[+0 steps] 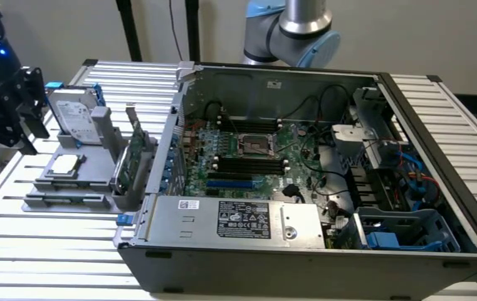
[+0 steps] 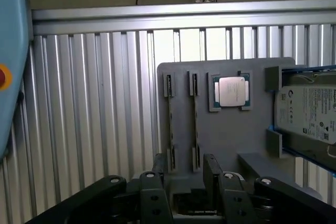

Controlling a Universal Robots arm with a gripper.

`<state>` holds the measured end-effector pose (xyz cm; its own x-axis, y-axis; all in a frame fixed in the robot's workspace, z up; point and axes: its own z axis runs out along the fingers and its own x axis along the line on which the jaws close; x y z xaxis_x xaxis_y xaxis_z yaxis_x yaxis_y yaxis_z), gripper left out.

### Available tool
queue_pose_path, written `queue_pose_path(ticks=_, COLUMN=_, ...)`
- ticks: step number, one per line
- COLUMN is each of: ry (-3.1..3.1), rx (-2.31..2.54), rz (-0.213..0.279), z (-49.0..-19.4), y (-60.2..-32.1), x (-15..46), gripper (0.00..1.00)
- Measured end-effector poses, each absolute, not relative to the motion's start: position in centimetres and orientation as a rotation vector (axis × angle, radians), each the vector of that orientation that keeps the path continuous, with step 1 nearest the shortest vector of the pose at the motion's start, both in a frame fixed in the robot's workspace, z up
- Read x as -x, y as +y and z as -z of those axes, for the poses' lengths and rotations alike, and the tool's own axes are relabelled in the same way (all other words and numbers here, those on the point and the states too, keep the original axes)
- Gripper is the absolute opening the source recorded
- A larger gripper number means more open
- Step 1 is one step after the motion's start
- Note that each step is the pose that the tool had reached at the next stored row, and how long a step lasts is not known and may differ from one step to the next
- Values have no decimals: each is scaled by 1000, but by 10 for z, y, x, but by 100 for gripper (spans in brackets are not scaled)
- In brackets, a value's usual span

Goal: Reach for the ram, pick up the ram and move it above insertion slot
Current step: 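Pick up the ram and move it above insertion slot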

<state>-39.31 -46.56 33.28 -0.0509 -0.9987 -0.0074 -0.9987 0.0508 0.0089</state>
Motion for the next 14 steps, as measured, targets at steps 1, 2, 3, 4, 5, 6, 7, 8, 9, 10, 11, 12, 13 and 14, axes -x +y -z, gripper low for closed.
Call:
queue_pose_path(ticks=1, ry=-2278, rx=-2163, rz=18, z=-331, y=-466, x=393, gripper=42)
queue_pose_path(ticks=2, ry=-2278, rx=-2162, rz=18, z=-329, y=-466, x=393, gripper=42)
queue_pose_path(ticks=3, ry=-2278, rx=-2162, rz=18, z=-327, y=-466, x=393, gripper=42)
queue_pose_path(ticks=4, ry=-2278, rx=-2162, rz=18, z=-325, y=-466, x=393, gripper=42)
queue_pose_path(ticks=5, ry=-2278, rx=-2162, rz=18, z=-324, y=-467, x=393, gripper=42)
queue_pose_path(ticks=6, ry=-2278, rx=-2162, rz=18, z=-322, y=-467, x=393, gripper=42)
queue_pose_path(ticks=7, ry=-2278, rx=-2162, rz=18, z=-320, y=-467, x=393, gripper=42)
queue_pose_path(ticks=8, ry=-2278, rx=-2162, rz=18, z=-318, y=-467, x=393, gripper=42)
queue_pose_path(ticks=9, ry=-2278, rx=-2162, rz=18, z=-316, y=-467, x=393, gripper=42)
queue_pose_path(ticks=10, ry=-2278, rx=-2162, rz=18, z=-315, y=-467, x=393, gripper=42)
queue_pose_path(ticks=11, ry=-2278, rx=-2162, rz=18, z=-313, y=-467, x=393, gripper=42)
queue_pose_path(ticks=12, ry=-2278, rx=-2162, rz=18, z=-311, y=-468, x=393, gripper=42)
queue_pose_path(ticks=13, ry=-2278, rx=-2162, rz=18, z=-309, y=-468, x=393, gripper=42)
queue_pose_path(ticks=14, ry=-2278, rx=-2162, rz=18, z=-307, y=-468, x=393, gripper=42)
